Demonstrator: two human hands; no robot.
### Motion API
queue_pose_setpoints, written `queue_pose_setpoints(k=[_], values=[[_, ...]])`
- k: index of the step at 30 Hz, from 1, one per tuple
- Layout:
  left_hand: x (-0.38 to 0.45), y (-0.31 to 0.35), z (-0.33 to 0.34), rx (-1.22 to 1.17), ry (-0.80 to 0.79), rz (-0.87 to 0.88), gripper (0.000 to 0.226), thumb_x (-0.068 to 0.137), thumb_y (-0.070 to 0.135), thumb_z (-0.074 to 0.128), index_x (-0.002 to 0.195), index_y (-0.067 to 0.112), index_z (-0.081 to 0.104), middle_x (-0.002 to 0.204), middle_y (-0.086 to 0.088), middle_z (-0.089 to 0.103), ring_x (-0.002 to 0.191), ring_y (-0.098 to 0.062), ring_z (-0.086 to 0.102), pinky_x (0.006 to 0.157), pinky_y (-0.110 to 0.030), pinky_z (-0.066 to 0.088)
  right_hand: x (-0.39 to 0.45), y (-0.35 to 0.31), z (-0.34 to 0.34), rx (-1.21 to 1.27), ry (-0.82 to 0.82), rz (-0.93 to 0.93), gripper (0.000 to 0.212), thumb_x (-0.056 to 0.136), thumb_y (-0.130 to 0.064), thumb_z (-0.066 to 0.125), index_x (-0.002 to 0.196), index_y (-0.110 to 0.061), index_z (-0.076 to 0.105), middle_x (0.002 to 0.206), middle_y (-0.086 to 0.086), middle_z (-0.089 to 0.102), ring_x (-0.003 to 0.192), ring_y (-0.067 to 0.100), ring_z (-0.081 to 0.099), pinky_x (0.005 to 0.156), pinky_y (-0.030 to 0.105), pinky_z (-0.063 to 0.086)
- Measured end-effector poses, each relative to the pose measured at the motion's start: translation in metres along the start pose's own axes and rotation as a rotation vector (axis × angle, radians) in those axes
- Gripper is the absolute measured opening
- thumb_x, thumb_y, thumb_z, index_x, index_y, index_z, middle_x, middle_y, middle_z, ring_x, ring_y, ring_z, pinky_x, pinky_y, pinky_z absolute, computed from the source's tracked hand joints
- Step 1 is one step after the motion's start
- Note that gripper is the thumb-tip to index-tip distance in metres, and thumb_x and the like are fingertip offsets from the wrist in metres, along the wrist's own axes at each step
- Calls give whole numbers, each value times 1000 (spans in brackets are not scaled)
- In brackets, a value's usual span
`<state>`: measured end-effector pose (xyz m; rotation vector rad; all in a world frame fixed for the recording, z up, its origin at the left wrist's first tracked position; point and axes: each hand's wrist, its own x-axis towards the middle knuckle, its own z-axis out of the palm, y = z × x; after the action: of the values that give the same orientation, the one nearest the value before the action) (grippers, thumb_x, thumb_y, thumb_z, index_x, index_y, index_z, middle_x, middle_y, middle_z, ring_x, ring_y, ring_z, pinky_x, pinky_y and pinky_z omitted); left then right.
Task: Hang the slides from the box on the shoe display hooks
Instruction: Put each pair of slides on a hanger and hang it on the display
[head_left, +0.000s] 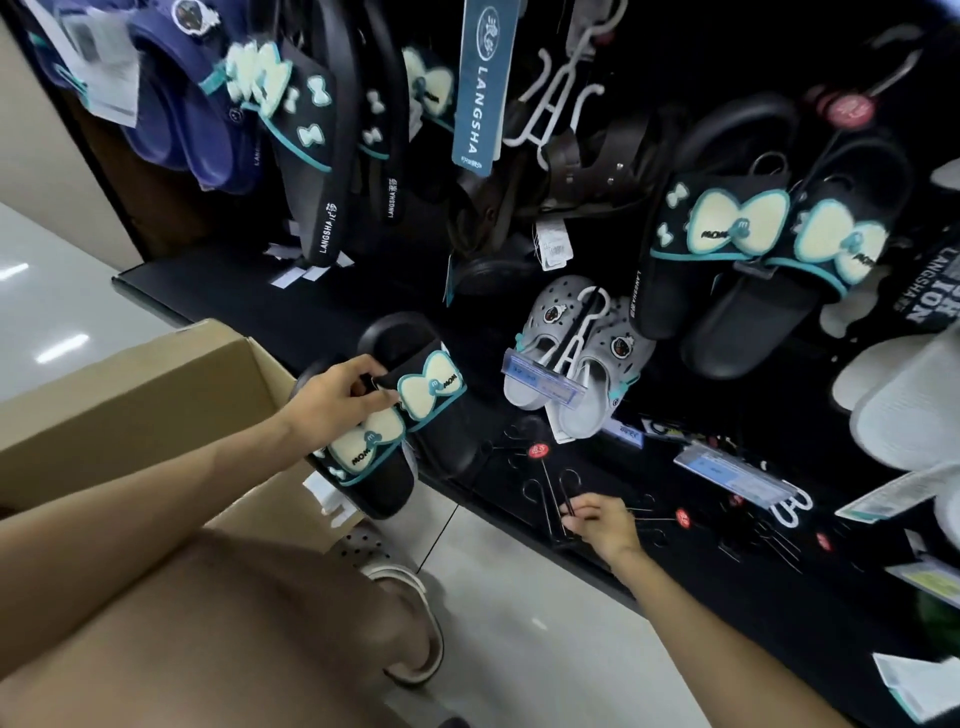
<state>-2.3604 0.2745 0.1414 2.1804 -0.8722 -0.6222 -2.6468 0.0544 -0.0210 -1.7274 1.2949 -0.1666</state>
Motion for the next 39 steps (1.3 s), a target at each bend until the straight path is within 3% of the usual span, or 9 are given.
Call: queue_pose_setpoints(k=[4,9,13,15,19,25,29,32,39], values=[[-5,-12,-24,-86,114,-48,21,90,37,66,106,27,58,79,-10,58,67,-16,52,63,-28,40,-4,-46,21,0,-79,-118,30,76,4,79,74,-25,72,60,-11,67,65,6,62,71,15,50],[-16,-40,-59,-179,307,-99,20,90,30,67,106,21,58,80,-8,55,69,-17,51,61,-24,39,-16,-107,56,-2,-193,-268,27,77,2,78,79,-25,73,72,1,71,68,5,63,80,26,54],[-25,-56,-89,-257,424,-128,20,91,25,66,106,16,56,75,0,52,65,-10,49,55,-14,39,-28,-156,85,-36,-244,-388,25,77,-1,79,82,-25,73,77,7,75,70,2,65,83,23,53],[-28,-63,-105,-309,477,-164,23,90,26,67,108,16,56,77,0,54,67,-10,52,58,-17,40,-34,-182,97,-37,-267,-427,19,78,-5,80,88,-20,76,84,8,77,79,6,69,87,21,53],[-39,-79,-130,-413,552,-213,28,90,28,67,113,16,56,89,-11,60,72,-19,58,60,-25,44,-47,-236,116,-20,-318,-510,18,81,-7,79,96,-16,77,88,3,77,84,7,72,86,18,54],[-47,-88,-155,-632,658,-247,24,90,27,66,110,16,57,97,-11,64,82,-25,63,75,-37,51,-65,-314,151,-46,-385,-659,20,81,-5,78,97,-15,77,81,-3,76,77,2,70,80,11,51],[-54,-90,-171,-702,702,-253,18,93,24,62,108,17,58,93,-4,64,77,-17,62,61,-27,46,-80,-363,176,-62,-430,-747,19,80,-4,78,97,-13,77,85,4,76,75,2,67,76,10,49],[-60,-95,-186,-796,759,-256,9,93,18,58,102,17,59,96,-7,65,76,-16,61,62,-27,46,-88,-390,197,-74,-463,-789,18,81,-3,77,96,-11,77,86,9,75,73,6,65,72,13,48],[-75,-108,-209,-915,872,-326,16,94,9,50,108,13,56,88,-2,61,71,-13,57,58,-26,44,-103,-387,229,-49,-477,-825,16,82,-3,76,95,-13,76,91,12,76,75,10,65,80,25,55]])
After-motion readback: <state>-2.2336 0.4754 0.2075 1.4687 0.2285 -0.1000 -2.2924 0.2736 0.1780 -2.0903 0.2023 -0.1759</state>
